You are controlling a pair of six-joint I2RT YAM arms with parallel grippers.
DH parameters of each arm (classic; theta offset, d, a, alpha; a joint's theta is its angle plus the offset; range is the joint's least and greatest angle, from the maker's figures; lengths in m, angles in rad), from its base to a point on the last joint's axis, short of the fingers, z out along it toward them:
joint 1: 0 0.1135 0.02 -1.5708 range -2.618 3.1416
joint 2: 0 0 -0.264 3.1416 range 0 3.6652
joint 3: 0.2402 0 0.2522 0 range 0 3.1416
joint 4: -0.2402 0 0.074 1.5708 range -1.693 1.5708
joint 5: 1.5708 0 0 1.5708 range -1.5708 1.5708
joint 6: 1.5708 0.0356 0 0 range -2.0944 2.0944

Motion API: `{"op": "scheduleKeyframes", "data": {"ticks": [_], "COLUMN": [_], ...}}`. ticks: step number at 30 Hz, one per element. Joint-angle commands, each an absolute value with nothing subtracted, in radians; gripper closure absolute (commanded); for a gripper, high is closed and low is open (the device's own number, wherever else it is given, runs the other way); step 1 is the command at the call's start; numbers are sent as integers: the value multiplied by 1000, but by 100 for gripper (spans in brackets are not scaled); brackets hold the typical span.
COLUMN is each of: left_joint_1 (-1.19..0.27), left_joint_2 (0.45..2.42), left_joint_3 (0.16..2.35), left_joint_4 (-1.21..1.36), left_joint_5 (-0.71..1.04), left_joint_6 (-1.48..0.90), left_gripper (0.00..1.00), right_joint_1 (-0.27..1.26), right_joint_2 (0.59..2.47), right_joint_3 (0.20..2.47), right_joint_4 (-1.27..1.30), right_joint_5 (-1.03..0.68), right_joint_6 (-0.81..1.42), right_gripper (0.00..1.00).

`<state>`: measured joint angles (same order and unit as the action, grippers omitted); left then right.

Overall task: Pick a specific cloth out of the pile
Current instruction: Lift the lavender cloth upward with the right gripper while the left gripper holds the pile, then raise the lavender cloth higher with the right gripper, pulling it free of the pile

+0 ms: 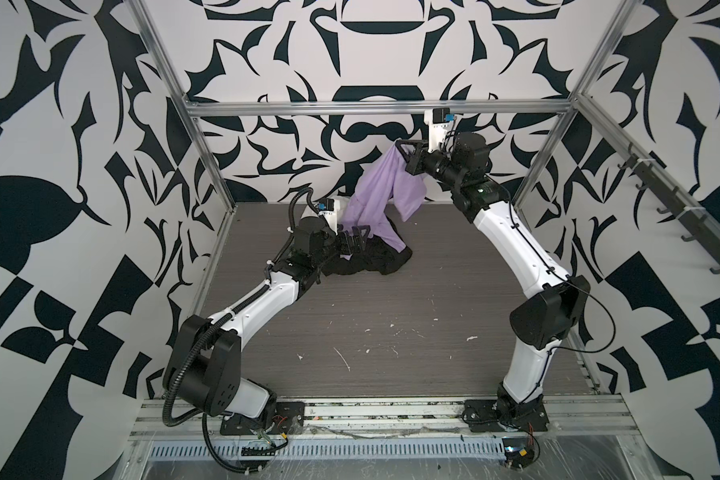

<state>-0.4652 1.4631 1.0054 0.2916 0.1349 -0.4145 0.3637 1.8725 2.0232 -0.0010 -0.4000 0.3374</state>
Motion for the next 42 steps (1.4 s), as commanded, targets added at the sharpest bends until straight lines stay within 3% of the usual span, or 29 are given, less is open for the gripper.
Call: {"op": "scheduleKeyframes", "data": {"ticks": [1,17,37,42], "left_joint_1": [-466,-468,-468,-468], "left_joint_2": [1436,1413,1409,1408], "left_joint_3": [1023,1019,1016,1021], "left_joint_4": [290,284,301,301], "left_joint_5": [132,130,120,120], "left_joint_6": [-405,-411,-415,-413], "left_gripper": [1,0,1,1], "right_joint_1": [363,368,376,378], "right_joint_2": [1833,1825,1971,1956], "right_joint_3": [2110,2220,2655,2675], "right_joint_4": [73,48,-139,-137], "right_joint_5": [-396,-406,-424,-431], "right_joint_6": [322,307,255,239], "right_gripper": [100,100,100,100]}}
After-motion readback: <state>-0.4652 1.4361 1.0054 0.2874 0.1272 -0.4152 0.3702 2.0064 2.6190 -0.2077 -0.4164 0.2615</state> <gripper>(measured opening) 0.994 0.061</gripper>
